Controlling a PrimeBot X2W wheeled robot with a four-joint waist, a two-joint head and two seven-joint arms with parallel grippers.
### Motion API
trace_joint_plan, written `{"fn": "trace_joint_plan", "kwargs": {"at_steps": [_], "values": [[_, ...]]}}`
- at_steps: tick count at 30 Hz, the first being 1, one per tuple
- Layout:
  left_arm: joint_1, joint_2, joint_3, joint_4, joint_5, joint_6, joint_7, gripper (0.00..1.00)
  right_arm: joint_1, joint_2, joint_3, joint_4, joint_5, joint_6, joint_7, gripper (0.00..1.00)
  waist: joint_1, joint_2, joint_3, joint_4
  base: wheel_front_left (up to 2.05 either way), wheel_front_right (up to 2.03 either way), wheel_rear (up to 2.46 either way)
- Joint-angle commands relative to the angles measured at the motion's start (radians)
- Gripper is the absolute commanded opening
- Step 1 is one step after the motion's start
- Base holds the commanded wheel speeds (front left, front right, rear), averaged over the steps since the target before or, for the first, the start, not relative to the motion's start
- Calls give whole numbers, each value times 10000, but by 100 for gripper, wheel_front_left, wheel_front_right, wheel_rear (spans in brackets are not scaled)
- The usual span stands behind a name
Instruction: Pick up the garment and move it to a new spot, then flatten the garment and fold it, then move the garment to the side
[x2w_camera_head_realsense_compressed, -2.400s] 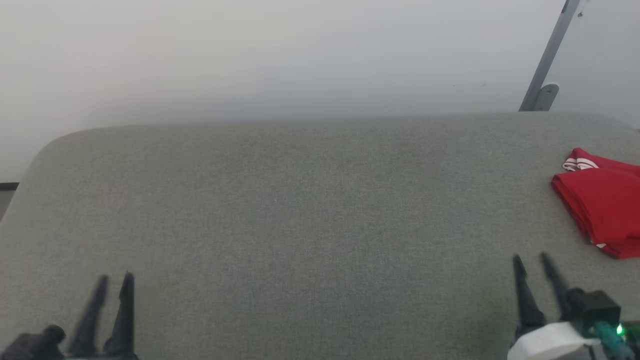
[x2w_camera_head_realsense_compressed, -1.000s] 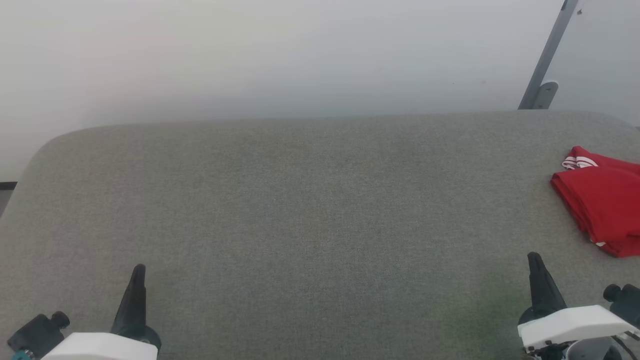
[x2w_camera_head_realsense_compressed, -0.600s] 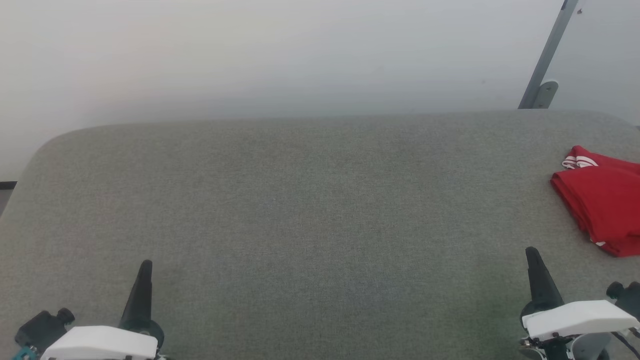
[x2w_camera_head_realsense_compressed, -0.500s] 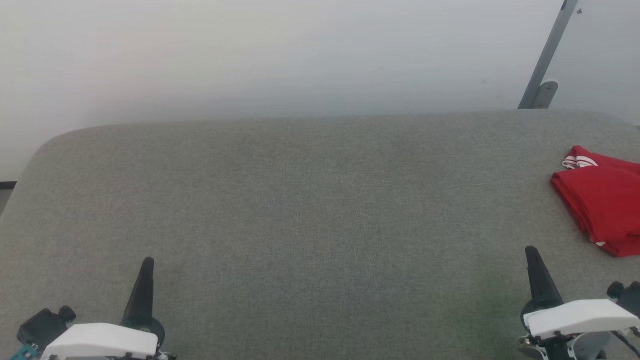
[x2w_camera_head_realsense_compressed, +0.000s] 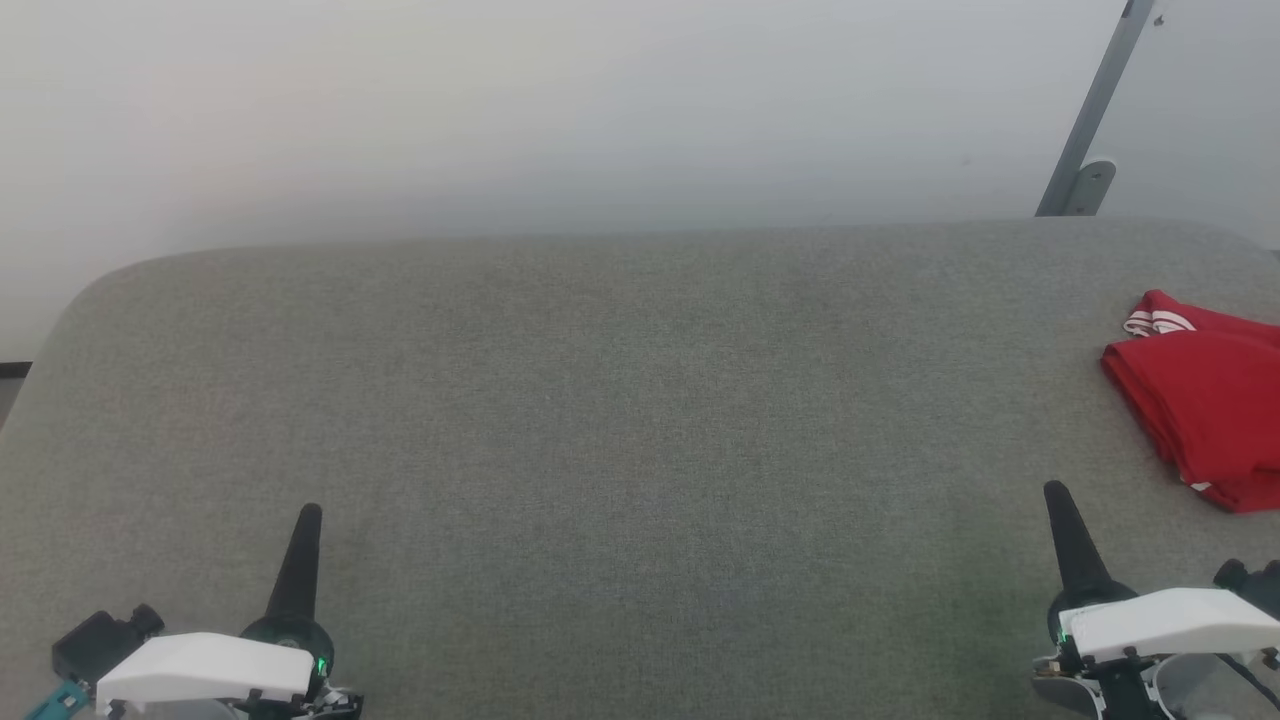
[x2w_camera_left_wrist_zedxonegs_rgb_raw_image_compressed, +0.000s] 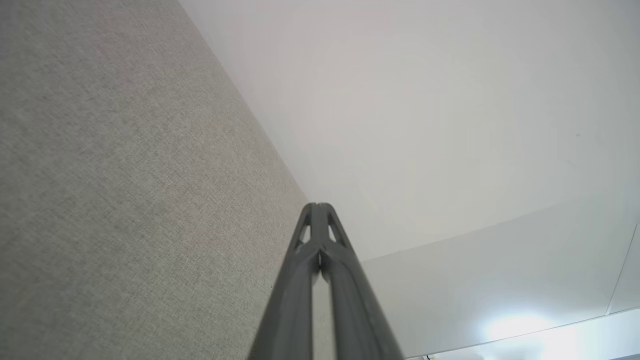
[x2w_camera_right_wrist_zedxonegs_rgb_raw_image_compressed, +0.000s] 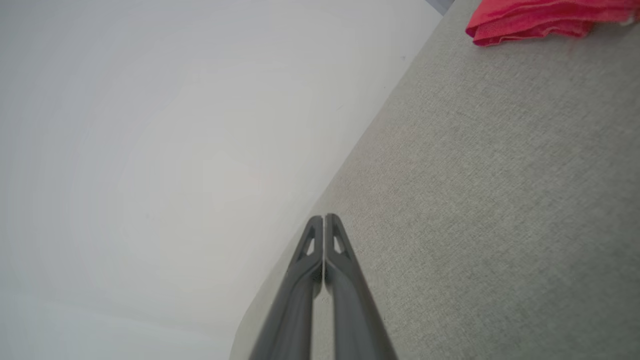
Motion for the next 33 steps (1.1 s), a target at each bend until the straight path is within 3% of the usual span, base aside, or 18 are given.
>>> {"fn": "trace_joint_plan", "kwargs": {"at_steps": [1,33], "values": [[-273,16,53,-42,-215,-16,81,0,-237,-11,19,-46,263,-6,57,0,0,-1,1,0,0,0,0],[-802,-455,138,324,-2373,-23,818,0,-494,-4,56,47,3357,-5,791,0,0,-1,42,-20,0,0,0]]}}
